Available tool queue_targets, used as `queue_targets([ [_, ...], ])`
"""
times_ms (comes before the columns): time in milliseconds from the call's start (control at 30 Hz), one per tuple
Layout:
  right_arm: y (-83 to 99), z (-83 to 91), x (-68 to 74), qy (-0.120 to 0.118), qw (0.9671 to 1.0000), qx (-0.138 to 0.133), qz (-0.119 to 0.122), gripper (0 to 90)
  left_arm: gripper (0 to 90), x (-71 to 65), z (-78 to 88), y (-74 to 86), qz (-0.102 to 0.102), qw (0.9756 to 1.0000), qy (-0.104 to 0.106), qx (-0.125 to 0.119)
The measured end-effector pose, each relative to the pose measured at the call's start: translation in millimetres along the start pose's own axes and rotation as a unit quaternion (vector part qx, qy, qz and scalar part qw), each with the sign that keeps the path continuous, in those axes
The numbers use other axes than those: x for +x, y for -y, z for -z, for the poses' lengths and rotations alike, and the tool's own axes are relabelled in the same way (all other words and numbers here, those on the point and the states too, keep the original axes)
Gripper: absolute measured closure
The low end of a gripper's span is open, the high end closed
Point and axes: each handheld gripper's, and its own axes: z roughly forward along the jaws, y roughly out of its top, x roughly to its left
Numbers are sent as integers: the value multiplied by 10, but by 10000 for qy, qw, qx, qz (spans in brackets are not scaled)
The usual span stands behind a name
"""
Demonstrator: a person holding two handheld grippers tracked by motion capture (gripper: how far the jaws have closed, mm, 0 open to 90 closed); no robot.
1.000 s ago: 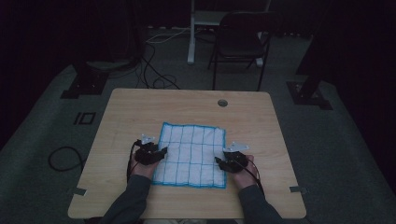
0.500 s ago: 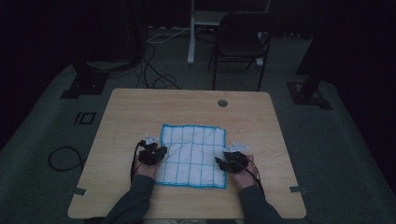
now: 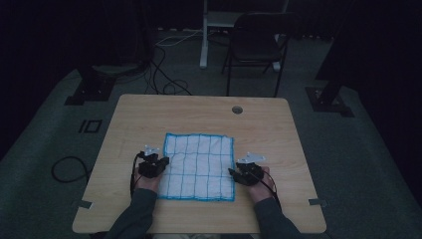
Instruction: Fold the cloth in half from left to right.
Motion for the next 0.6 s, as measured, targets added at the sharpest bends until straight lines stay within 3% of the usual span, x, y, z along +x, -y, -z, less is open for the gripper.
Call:
queue_targets([
  [100,-9,-7,62,-26,10000,-3,86,594,876,41,10,3,111,9999,28,-16],
  [233,-8,7,88,-36,9999,4,150,585,876,48,42,5,103,9997,156,-141],
  [600,20,172,-7,92,9997,-192,-69,569,876,-27,169,-109,116,9975,507,-472],
])
